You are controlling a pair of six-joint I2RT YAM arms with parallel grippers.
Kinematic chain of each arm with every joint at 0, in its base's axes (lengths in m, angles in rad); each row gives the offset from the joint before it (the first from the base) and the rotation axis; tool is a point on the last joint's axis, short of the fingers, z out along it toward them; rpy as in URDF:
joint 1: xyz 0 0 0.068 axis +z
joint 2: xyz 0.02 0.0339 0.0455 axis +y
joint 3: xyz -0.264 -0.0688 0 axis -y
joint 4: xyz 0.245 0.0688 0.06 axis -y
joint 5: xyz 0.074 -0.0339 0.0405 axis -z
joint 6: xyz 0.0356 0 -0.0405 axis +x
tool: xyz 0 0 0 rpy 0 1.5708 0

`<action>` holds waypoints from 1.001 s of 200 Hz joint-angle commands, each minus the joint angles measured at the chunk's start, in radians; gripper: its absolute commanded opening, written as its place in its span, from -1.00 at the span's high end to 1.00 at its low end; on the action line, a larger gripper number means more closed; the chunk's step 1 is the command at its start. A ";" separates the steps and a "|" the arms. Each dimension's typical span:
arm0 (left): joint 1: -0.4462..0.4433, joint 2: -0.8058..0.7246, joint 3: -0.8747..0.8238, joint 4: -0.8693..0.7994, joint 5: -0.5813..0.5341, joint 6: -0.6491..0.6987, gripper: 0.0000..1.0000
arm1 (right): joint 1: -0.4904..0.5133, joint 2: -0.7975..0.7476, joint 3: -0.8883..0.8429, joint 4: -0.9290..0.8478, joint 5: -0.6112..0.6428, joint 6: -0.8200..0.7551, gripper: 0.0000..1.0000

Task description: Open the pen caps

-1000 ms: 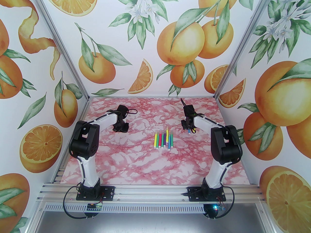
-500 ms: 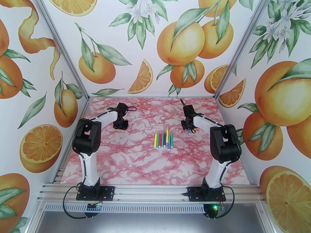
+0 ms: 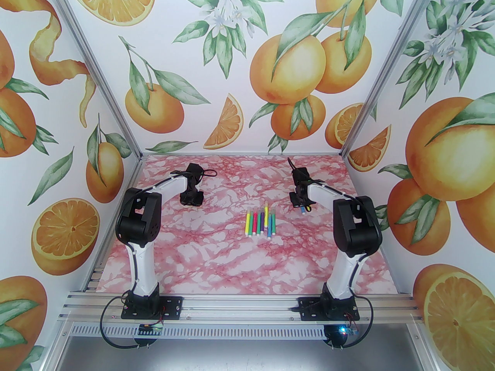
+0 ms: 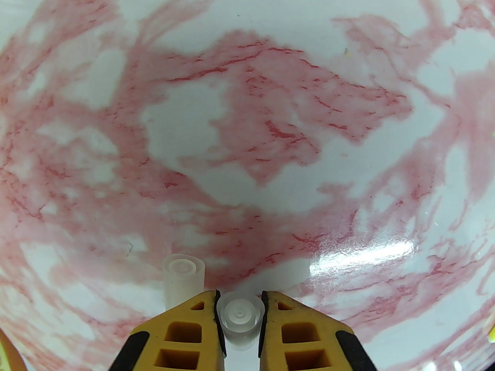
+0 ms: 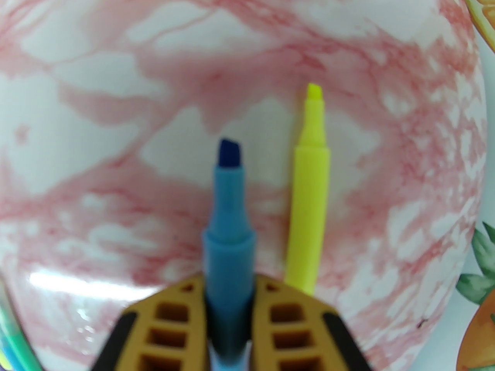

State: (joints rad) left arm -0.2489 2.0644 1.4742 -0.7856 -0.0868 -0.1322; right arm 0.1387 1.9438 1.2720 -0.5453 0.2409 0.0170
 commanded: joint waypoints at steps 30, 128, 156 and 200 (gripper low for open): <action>0.014 -0.008 0.006 -0.005 0.043 -0.005 0.36 | -0.022 0.050 0.046 -0.002 0.029 -0.023 0.93; 0.015 -0.109 -0.003 0.001 0.099 -0.004 0.27 | -0.023 0.083 0.075 -0.012 0.043 -0.028 0.76; 0.014 -0.164 -0.015 0.000 0.093 0.002 0.27 | -0.024 0.093 0.082 -0.014 0.046 -0.030 0.75; 0.014 -0.267 -0.073 0.019 0.115 0.023 0.16 | -0.023 0.112 0.107 -0.025 0.063 -0.036 0.66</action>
State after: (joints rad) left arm -0.2405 1.8786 1.4429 -0.7799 0.0067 -0.1234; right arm 0.1211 2.0247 1.3529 -0.5587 0.2676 -0.0059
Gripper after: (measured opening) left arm 0.408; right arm 0.167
